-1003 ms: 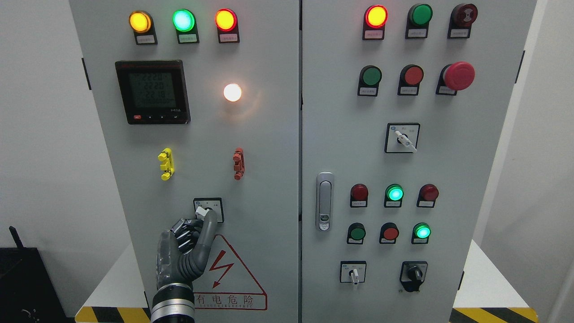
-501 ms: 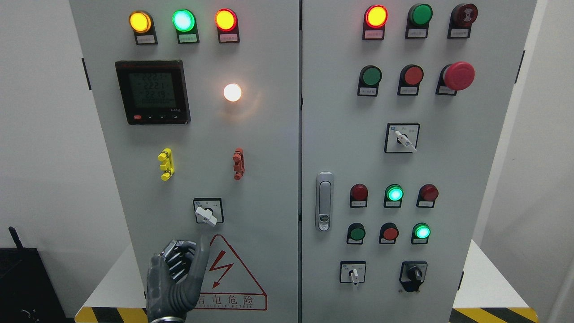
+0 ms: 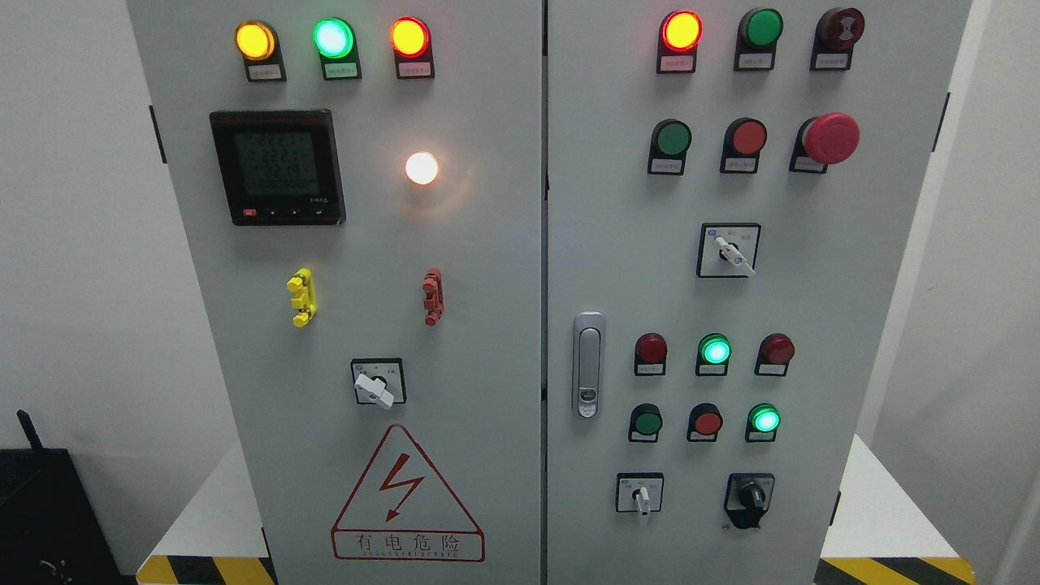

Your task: Turn on light switch 1

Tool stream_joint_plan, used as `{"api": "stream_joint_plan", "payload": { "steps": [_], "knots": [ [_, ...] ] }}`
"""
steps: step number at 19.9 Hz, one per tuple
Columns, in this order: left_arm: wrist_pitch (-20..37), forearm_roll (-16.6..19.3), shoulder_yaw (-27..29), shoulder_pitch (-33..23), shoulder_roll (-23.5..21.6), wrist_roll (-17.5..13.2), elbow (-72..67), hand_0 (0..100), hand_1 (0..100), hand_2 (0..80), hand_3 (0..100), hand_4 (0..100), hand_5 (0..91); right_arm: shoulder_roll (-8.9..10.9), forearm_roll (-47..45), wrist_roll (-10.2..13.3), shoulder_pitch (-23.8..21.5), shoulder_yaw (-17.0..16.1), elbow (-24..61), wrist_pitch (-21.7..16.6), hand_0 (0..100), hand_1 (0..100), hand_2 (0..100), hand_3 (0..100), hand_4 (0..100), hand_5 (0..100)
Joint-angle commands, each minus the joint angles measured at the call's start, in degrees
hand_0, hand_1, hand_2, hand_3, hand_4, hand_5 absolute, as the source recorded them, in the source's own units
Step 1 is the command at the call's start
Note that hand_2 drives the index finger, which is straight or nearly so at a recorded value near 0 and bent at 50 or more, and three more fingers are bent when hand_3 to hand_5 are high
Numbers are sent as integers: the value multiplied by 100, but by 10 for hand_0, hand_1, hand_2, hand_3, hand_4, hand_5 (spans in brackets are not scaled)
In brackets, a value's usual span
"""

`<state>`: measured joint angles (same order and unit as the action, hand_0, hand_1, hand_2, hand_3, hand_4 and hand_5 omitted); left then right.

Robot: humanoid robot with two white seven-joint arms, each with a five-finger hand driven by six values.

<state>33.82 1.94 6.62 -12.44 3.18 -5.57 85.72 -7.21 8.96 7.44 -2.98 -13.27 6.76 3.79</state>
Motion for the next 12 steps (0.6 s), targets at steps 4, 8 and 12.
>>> {"api": "stream_joint_plan", "payload": {
  "steps": [4,8,12],
  "knots": [
    [230,86,1043,84,-704,-919,-6976,288,335,182,491,666,407,0,0,3,0,0,1,-2,307,0,0,0,0,0],
    [-558,789,622,312,-845,-920,-8315,397,350,0,171,353,0,0,0,3,-1,0,1,-2,307,0,0,0,0,0],
    [-2062,869,-246,348,-722,-815,-8466,438,329,0,0,46,0,0,0,3,-1,0,1,-2,307,0,0,0,0,0]
  ]
}}
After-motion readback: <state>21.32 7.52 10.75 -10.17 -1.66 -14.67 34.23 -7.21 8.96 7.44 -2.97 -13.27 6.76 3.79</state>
